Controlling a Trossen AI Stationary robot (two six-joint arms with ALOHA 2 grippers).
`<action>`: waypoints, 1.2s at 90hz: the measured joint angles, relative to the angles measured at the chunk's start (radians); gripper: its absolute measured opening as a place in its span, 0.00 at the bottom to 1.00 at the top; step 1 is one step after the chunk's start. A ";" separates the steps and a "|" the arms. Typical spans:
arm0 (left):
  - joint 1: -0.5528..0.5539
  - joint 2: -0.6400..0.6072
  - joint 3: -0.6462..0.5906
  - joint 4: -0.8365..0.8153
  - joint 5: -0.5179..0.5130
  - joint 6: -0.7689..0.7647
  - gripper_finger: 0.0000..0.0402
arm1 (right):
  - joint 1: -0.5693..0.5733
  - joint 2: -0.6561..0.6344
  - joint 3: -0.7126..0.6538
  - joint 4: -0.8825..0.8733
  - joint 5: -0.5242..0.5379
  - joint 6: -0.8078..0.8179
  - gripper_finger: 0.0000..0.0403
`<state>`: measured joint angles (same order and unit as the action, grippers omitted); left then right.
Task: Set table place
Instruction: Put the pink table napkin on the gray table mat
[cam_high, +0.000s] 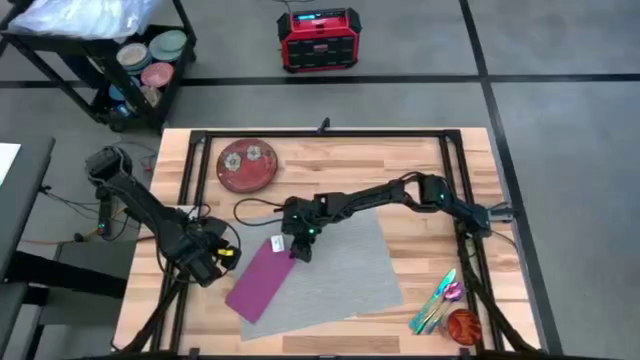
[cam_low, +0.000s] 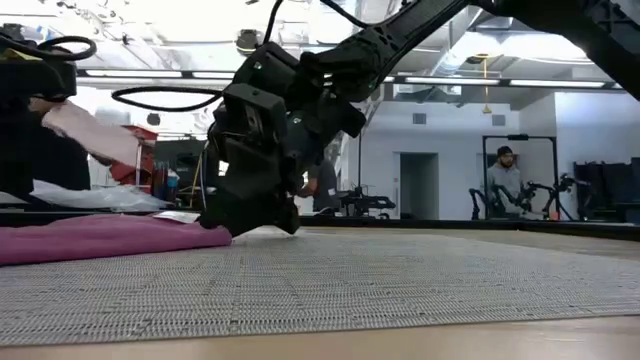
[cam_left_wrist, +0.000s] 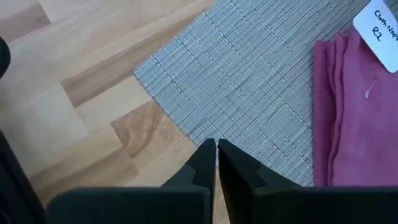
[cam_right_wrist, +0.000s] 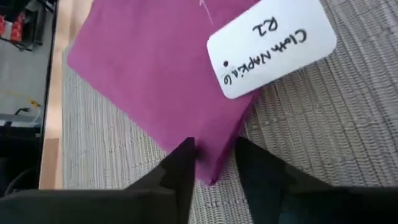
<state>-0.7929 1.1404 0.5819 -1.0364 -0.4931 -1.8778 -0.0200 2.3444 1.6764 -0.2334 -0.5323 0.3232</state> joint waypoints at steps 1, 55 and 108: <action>0.000 0.000 0.000 -0.001 -0.001 0.000 0.00 | 0.000 0.000 0.000 0.000 -0.002 -0.003 0.16; 0.010 0.000 0.000 -0.005 -0.017 0.007 0.00 | -0.037 -0.011 0.140 -0.231 -0.019 -0.088 0.00; 0.010 0.000 0.000 -0.004 -0.018 0.006 0.00 | -0.079 -0.010 0.181 -0.343 0.115 -0.199 0.00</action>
<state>-0.7834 1.1408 0.5816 -1.0407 -0.5111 -1.8717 -0.0987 2.3348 1.8576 -0.5766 -0.4171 0.1240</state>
